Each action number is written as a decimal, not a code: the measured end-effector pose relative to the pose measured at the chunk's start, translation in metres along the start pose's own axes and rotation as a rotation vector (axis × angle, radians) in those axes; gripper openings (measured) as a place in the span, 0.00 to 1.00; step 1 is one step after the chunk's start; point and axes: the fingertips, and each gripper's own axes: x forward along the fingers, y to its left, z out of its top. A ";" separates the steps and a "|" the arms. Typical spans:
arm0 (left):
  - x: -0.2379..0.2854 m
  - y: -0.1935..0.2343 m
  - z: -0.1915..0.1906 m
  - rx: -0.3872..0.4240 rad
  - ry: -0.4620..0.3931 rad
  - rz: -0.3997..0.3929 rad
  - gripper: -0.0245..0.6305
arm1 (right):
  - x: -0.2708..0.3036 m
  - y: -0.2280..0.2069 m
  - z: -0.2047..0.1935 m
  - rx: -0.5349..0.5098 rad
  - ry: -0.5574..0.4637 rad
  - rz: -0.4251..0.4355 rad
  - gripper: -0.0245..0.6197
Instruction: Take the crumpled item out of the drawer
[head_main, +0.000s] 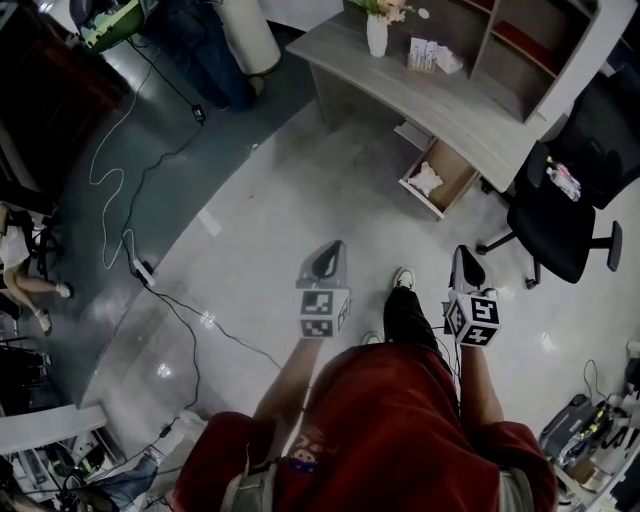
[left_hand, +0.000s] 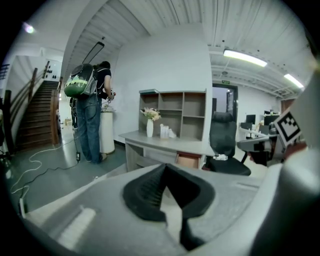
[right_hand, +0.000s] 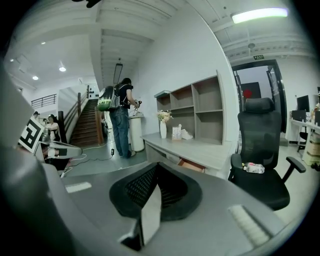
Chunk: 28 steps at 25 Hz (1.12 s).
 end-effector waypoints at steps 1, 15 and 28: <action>0.009 0.002 0.004 -0.001 0.003 0.005 0.03 | 0.008 -0.004 0.005 0.002 0.001 0.005 0.04; 0.146 0.008 0.068 -0.026 0.026 0.041 0.03 | 0.130 -0.079 0.063 0.013 0.040 0.055 0.04; 0.252 -0.003 0.104 -0.016 0.056 0.056 0.03 | 0.214 -0.149 0.086 0.033 0.065 0.093 0.04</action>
